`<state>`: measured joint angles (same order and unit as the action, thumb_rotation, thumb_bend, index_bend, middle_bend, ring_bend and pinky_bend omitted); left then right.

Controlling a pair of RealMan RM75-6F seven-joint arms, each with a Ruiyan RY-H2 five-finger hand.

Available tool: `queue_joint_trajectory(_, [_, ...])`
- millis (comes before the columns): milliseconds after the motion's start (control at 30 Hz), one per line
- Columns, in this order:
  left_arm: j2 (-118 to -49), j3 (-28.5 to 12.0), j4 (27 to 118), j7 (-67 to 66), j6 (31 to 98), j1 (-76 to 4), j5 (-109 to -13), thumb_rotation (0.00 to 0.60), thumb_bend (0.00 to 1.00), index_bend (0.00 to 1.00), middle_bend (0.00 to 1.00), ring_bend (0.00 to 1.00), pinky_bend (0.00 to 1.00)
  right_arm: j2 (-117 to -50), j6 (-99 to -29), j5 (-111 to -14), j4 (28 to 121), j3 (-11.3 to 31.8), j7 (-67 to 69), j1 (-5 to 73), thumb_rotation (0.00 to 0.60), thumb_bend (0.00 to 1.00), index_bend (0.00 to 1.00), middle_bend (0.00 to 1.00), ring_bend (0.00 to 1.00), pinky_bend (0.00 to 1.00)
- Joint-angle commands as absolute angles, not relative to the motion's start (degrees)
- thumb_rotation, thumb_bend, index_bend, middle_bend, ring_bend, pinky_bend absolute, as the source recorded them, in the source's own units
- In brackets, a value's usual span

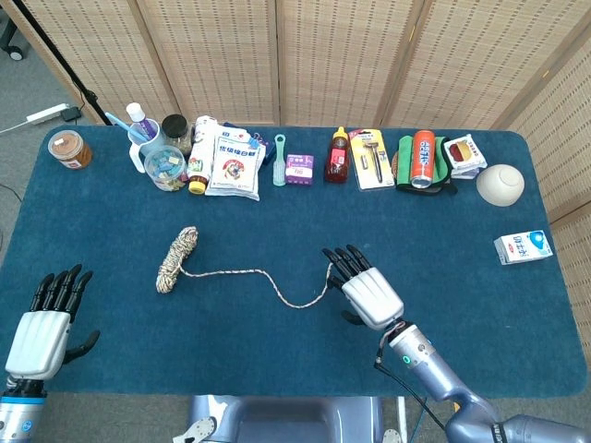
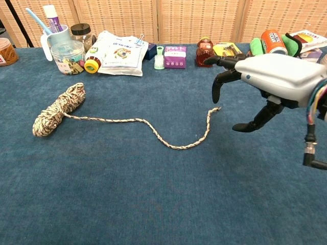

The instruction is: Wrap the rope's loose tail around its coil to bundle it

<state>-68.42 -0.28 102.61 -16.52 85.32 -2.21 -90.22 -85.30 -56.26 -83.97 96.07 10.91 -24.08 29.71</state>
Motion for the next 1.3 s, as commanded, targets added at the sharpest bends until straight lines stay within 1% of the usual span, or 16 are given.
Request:
queue_joint_trajectory(33, [-68.41, -0.16, 102.65, -16.57, 85.19, -2.31, -90.18, 0.6, 0.22, 0.0, 0.0, 0.0, 0.0, -89.19, -52.39, -76.95, 93.41, 12.22, -29.16, 32.86, 0.6, 0.26, 0.39, 0.0, 0.0, 0.0])
queue_joint_trajectory(267, [-68.47, -0.22, 102.73, -16.74, 84.92, -2.59, -89.53, 0.6, 0.22, 0.0, 0.0, 0.0, 0.0, -92.38, -51.14, -69.06, 91.44, 12.47, -34.27, 35.66, 0.6, 0.33, 0.41, 0.0, 0.0, 0.0])
queue_joint_trajectory(433, [-68.44, -0.26, 102.77, -16.66, 84.91, -2.71, -89.16, 0.6, 0.22, 0.0, 0.0, 0.0, 0.0, -93.69, -50.92, -65.11, 91.38, 12.0, -36.38, 37.33, 0.6, 0.34, 0.42, 0.0, 0.0, 0.0])
queue_joint_trajectory(867, [-67.98, -0.19, 102.9, -15.75, 84.65, -3.05, -88.53, 0.6, 0.22, 0.0, 0.0, 0.0, 0.0, -97.45, -52.0, -60.44, 89.05, 10.34, -39.19, 40.84, 0.6, 0.35, 0.44, 0.0, 0.0, 0.0])
queue_joint_trajectory(1067, [-67.92, -0.06, 102.87, -15.81, 84.56, -3.18, -88.5, 0.6, 0.22, 0.0, 0.0, 0.0, 0.0, -98.66, -52.62, -58.93, 88.43, 9.82, -39.94, 42.08, 0.6, 0.37, 0.44, 0.0, 0.0, 0.0])
queue_joint_trajectory(1300, [-67.95, 0.05, 102.84, -15.84, 84.72, -3.22, -88.52, 0.6, 0.22, 0.0, 0.0, 0.0, 0.0, -99.97, -53.41, -57.43, 88.11, 9.3, -40.48, 43.27, 0.6, 0.38, 0.45, 0.0, 0.0, 0.0])
